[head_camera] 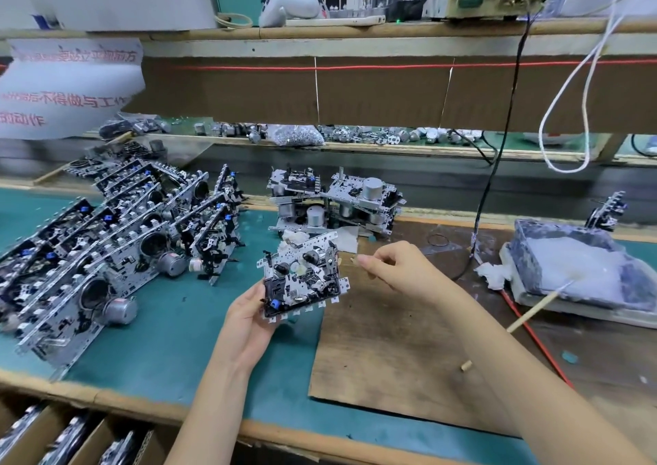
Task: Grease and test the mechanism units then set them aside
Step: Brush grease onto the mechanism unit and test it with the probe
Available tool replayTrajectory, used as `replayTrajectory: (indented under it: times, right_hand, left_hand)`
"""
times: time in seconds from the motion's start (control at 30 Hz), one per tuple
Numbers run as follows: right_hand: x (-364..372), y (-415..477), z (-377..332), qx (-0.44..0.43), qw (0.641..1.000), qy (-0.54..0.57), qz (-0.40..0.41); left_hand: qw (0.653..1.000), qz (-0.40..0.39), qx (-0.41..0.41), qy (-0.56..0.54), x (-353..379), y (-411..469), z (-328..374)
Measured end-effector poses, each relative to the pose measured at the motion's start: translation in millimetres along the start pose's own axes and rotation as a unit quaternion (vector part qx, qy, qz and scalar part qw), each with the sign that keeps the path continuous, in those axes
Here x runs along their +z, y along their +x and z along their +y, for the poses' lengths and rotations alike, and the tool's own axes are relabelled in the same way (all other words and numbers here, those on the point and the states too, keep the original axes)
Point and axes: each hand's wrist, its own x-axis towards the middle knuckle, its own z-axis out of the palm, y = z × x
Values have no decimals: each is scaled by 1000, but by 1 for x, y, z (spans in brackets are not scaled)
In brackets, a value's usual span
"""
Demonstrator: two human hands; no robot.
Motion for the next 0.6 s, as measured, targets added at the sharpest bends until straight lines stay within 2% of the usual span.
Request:
replayTrajectory:
  times: [0.33,0.6]
  right_hand:
    - [8,0,-12,-42,999,5,-3]
    - [9,1,-10,-22,999,40,9]
  left_hand:
    - [1000,28,-14,-5,-5,5,-1]
    - [1000,24,-8,-7,-5,5,-1]
